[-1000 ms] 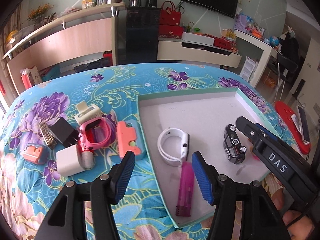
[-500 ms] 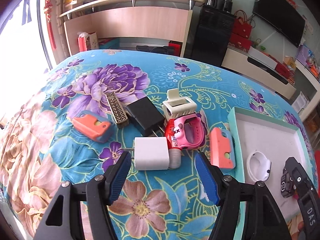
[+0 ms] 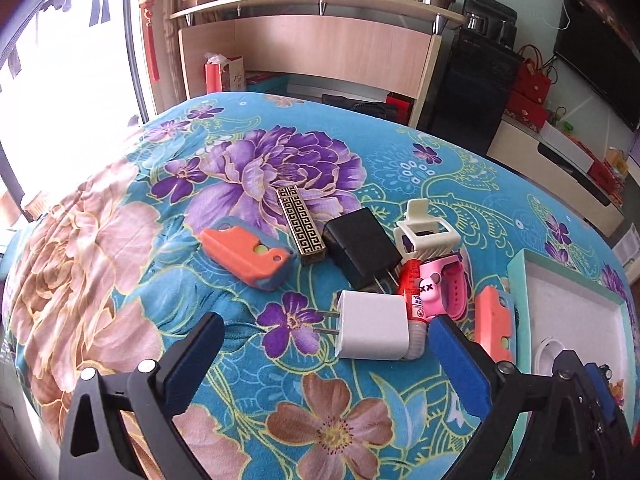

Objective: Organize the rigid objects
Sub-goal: 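Withdraw both grippers from the tray back toward the pile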

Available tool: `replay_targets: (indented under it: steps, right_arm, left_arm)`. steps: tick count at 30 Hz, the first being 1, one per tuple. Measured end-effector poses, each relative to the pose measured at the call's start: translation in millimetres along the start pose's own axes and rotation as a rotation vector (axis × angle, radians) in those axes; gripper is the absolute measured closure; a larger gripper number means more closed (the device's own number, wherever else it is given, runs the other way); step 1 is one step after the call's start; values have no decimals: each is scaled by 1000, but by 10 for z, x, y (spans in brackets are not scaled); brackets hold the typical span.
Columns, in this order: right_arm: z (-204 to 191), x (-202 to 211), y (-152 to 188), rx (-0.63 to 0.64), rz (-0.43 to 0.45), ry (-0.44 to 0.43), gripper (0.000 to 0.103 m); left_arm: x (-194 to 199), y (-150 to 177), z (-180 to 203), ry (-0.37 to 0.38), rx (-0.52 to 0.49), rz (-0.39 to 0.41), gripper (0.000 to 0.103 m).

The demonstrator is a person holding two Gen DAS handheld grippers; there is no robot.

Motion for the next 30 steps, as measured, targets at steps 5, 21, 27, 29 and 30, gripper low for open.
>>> replay_targets:
  steps: [5,21,27,29,30]
  right_arm:
    - [-83,-27,-6,25,12,-2,21]
    - [-441,-172,22,85,4,-64,4]
    - [-453,-187,19,44,14,-60,3]
    - [-477,-220,35,58,6,-39,3]
    - [-492,-233,43,68,4,-26,3]
  left_arm:
    - [-43,-24,-90,-26,36,-8,0]
    - [55,-360,-573,-92,213,8,0]
    - [71,-510,-570,-85,198,30,0]
    - [52,-533,-566,-86,187,33,0]
    - [37,-539,-563,-90,178,33,0]
Point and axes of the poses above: each gripper's, at about its wrist camera, not at the fingertips, and x roughly against the way its jaws point, z to its right, y to its underside, the point moved 2 cm from there along -x, roughly the way its jaws point, and after that the axes turned 5 degrees about -y, right-handed, at the moved point
